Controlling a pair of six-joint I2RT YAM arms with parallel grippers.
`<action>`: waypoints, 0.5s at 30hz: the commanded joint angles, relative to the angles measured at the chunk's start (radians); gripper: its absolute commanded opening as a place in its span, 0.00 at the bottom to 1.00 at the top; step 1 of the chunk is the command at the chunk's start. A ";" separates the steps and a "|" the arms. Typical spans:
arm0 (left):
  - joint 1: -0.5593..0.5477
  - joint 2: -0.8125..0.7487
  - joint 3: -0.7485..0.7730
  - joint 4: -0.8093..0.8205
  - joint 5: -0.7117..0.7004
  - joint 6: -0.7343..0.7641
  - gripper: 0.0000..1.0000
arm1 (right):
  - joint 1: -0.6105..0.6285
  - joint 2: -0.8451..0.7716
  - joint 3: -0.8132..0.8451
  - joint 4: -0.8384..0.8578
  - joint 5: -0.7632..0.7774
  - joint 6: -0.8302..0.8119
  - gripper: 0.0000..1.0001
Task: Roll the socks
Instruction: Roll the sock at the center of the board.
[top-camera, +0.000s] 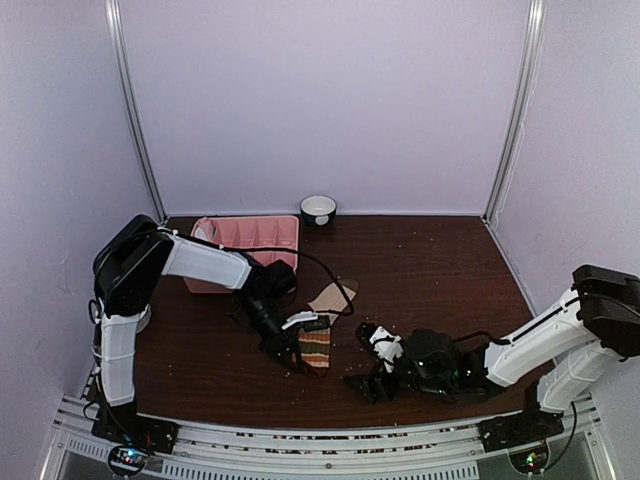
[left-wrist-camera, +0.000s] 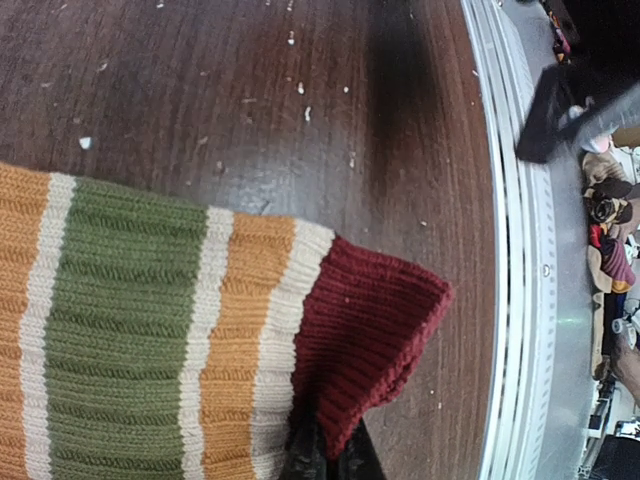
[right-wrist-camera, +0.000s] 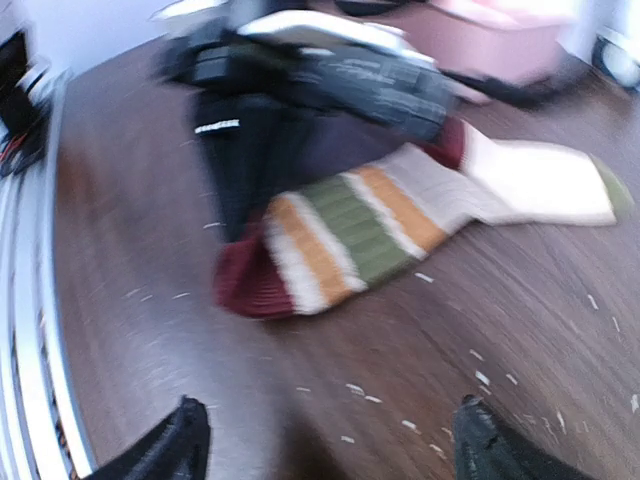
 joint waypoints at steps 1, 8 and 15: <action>0.006 0.025 0.013 -0.031 0.035 -0.007 0.01 | 0.042 0.057 0.017 0.160 -0.072 -0.246 0.76; 0.018 0.039 0.019 -0.041 0.042 0.003 0.01 | 0.044 0.209 0.189 0.078 -0.164 -0.371 0.57; 0.030 0.042 0.020 -0.052 0.052 0.020 0.03 | 0.046 0.307 0.299 0.015 -0.181 -0.444 0.53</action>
